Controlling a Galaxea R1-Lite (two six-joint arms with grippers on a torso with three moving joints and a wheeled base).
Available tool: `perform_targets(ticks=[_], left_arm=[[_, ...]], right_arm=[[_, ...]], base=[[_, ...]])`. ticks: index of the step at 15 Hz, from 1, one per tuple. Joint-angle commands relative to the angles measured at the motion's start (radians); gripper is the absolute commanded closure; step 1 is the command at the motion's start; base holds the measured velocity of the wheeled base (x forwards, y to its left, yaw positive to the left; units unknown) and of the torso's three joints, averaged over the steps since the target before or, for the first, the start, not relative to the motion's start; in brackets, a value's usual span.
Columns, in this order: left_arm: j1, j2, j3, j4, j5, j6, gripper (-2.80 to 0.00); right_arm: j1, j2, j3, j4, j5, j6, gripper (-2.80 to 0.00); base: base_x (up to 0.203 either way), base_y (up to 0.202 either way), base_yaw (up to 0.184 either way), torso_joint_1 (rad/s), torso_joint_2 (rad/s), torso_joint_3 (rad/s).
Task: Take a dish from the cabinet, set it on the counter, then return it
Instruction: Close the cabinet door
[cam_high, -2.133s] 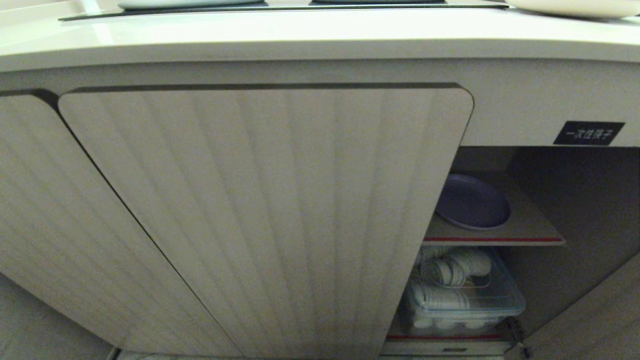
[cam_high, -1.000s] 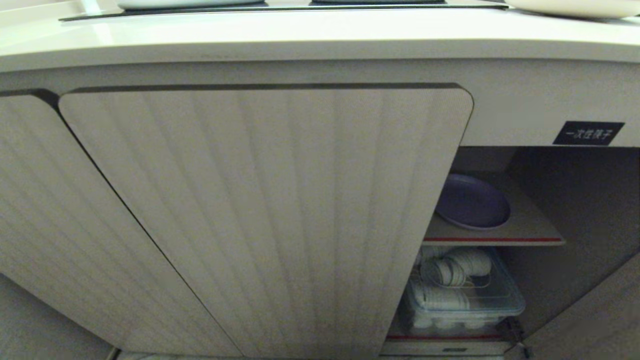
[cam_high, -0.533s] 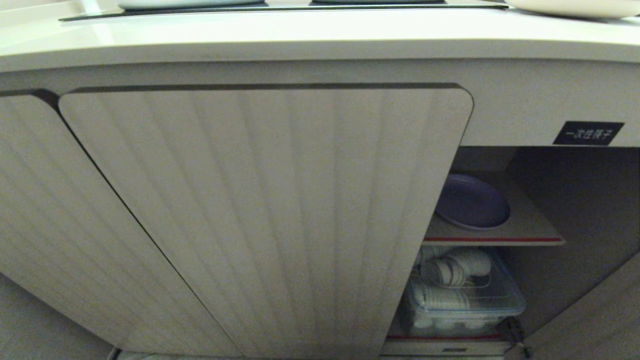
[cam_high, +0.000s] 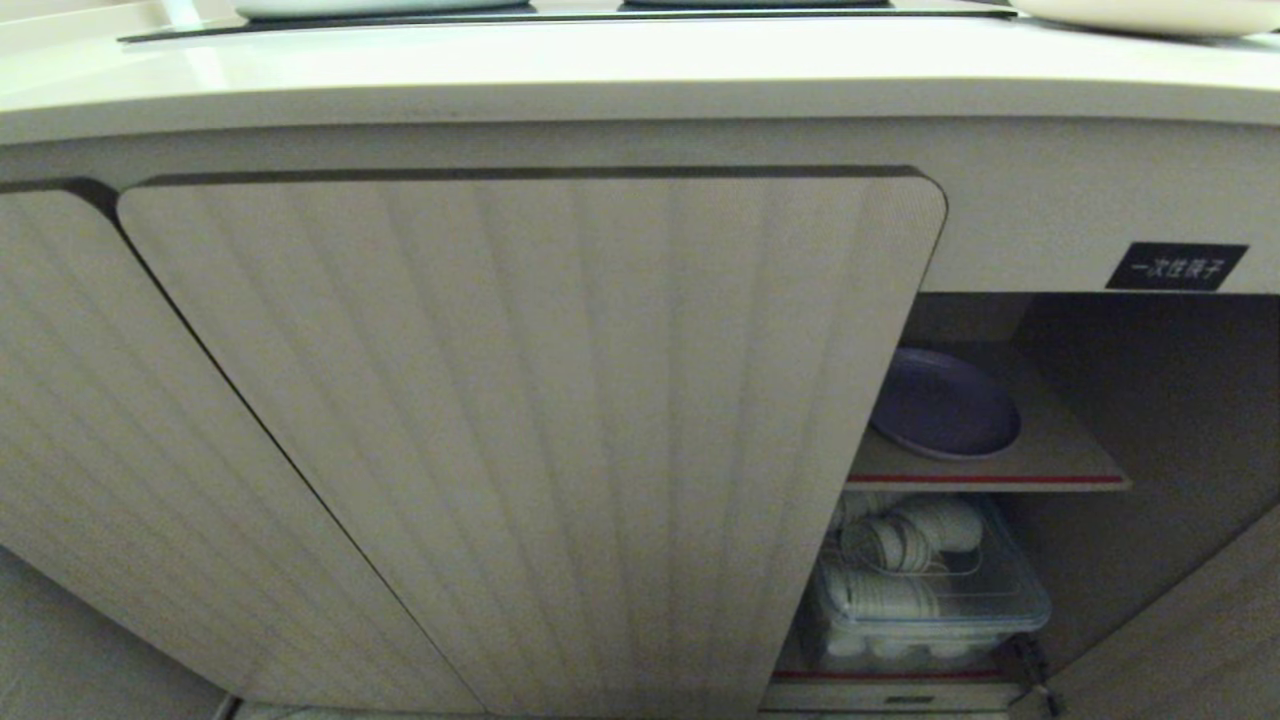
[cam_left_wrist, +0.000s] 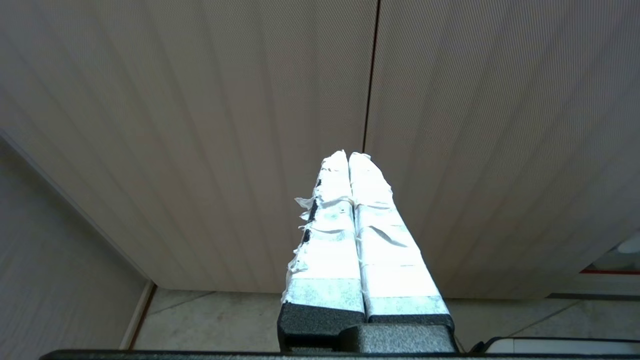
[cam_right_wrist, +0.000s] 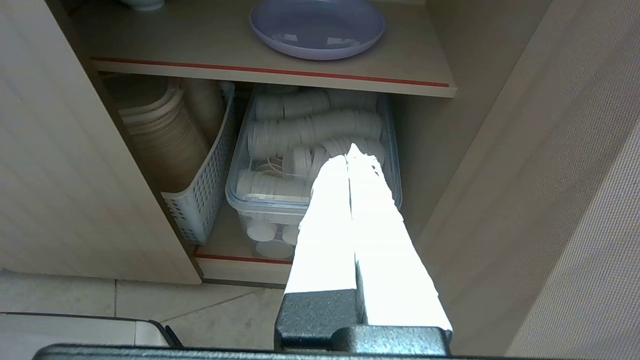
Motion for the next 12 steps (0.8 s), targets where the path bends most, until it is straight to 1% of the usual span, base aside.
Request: perform_targets(ticks=[1,12], left_arm=[[0.000,0.000,0.000,0.000,0.001,0.000,0.00],[0.000,0.000,0.000,0.000,0.000,0.000,0.00]], right_arm=[[0.000,0.002,0.000,0.000,0.000,0.000,0.00],[0.000,0.001,0.000,0.000,0.000,0.000,0.00]], base=[[0.000,0.000,0.000,0.000,0.00,0.000],[0.000,0.000,0.000,0.000,0.00,0.000]])
